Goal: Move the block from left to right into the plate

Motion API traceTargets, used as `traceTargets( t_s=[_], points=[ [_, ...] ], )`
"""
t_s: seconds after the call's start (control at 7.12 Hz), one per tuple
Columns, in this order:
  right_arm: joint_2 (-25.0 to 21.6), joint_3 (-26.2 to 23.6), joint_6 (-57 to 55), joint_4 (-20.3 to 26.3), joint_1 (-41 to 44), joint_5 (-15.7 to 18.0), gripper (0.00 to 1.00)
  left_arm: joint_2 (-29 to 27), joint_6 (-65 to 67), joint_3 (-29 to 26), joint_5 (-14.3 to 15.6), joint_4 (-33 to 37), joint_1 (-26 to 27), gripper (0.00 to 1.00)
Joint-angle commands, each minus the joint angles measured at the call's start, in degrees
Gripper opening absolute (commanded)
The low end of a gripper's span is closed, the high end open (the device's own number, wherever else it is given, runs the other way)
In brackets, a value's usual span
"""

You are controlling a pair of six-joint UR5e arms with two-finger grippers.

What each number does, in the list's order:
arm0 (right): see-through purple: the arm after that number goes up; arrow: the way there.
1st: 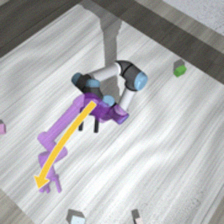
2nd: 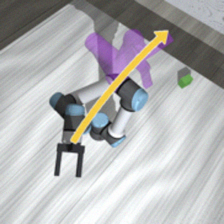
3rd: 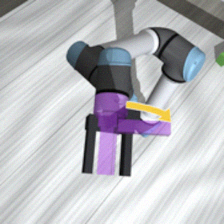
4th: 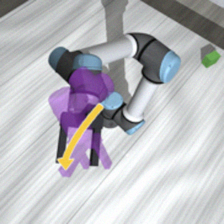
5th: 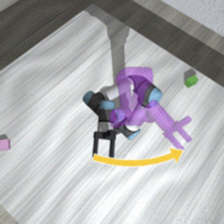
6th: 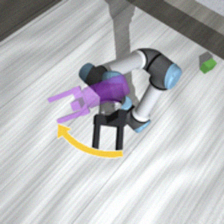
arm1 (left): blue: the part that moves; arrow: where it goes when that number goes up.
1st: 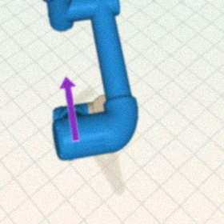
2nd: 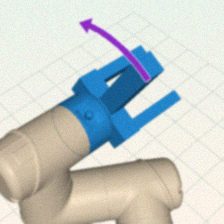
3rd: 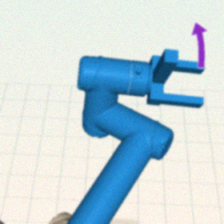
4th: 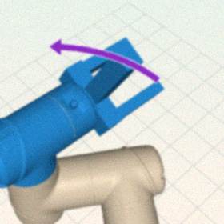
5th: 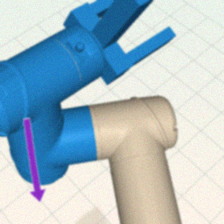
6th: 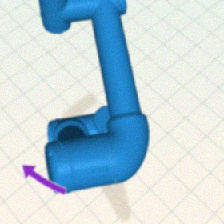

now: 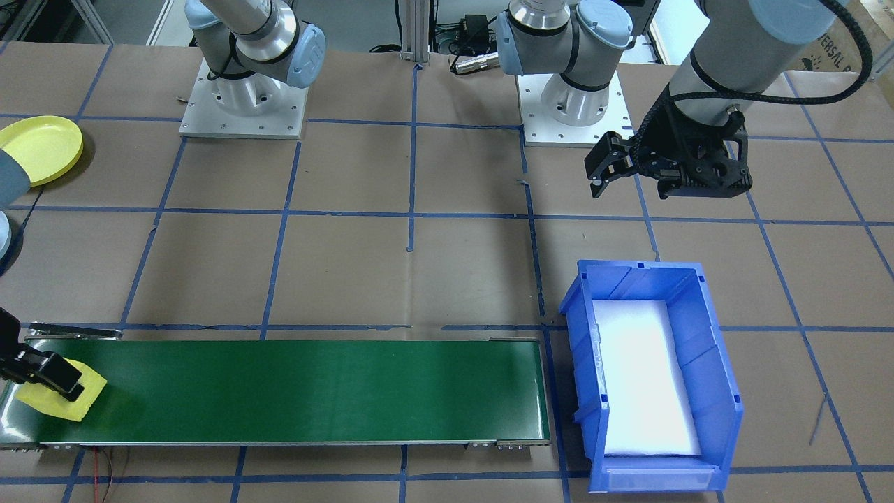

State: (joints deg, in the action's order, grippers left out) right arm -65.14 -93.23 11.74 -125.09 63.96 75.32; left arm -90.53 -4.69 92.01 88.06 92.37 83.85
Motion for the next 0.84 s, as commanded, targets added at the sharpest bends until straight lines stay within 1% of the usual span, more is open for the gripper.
traceTargets(
  t_s=[0.0,0.14,0.28,0.42,0.56,0.7],
  points=[
    [-10.1,-7.0,9.4,7.6,-5.9,8.7,0.35,0.1,0.4,0.0,0.0,0.0,0.0,1.00],
    [-15.7,-11.3,14.5,12.5,-9.7,14.4,0.35,0.1,0.6,0.0,0.0,0.0,0.1,1.00],
    [-19.1,-15.0,21.5,12.5,-15.0,16.3,0.36,0.1,0.6,0.0,0.0,0.0,0.1,1.00],
    [-20.1,-15.9,22.2,15.1,-19.6,17.0,0.37,0.0,0.6,0.0,0.0,0.0,0.1,1.00],
    [-20.1,-16.2,26.2,17.6,-24.7,20.4,0.37,0.0,0.6,0.0,0.0,0.0,0.1,1.00],
    [-20.1,-17.3,31.0,18.6,-31.5,21.3,0.37,0.0,0.7,0.0,0.0,0.0,0.1,1.00]
  ],
)
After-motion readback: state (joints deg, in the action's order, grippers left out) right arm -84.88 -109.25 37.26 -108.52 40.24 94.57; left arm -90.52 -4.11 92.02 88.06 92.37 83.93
